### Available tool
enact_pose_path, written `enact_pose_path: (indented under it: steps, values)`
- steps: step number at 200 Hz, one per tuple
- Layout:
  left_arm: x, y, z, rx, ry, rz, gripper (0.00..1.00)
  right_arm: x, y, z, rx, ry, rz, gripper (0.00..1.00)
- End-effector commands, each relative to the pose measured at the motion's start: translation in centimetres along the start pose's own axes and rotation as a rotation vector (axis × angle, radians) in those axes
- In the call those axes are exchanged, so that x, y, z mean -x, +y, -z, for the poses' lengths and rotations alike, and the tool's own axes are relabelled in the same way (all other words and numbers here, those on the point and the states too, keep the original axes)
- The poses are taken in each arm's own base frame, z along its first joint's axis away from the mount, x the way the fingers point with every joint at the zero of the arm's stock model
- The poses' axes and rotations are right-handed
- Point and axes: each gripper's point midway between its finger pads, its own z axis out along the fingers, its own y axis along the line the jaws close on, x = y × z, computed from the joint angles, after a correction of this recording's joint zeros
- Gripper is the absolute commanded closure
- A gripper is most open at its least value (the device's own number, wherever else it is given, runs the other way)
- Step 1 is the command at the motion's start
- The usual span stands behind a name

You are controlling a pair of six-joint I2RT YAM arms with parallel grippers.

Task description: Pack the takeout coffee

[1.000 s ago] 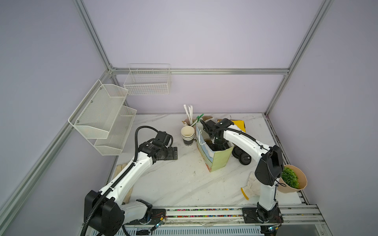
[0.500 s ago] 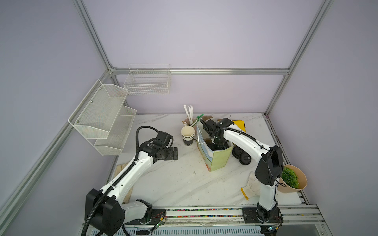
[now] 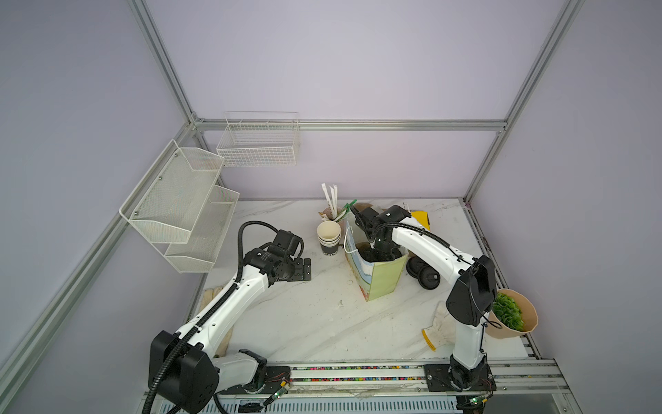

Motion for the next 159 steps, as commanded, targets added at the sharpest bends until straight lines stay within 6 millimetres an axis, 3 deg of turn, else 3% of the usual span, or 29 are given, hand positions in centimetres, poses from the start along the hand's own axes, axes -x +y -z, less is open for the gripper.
enact_pose_path:
  steps: [1, 41, 159]
  values:
    - [3.5, -0.7, 2.5, -0.028, -0.098, 0.015, 0.00, 0.4, -0.1, 0.6, -0.012, -0.020, -0.003, 0.09]
    - [3.5, -0.7, 2.4, -0.027, -0.097, 0.015, 0.00, 1.0, -0.1, 1.2, -0.011, -0.048, -0.005, 0.03]
    - [3.5, -0.7, 2.3, -0.027, -0.090, 0.012, 0.00, 2.6, 0.0, 2.8, -0.018, -0.126, -0.002, 0.03]
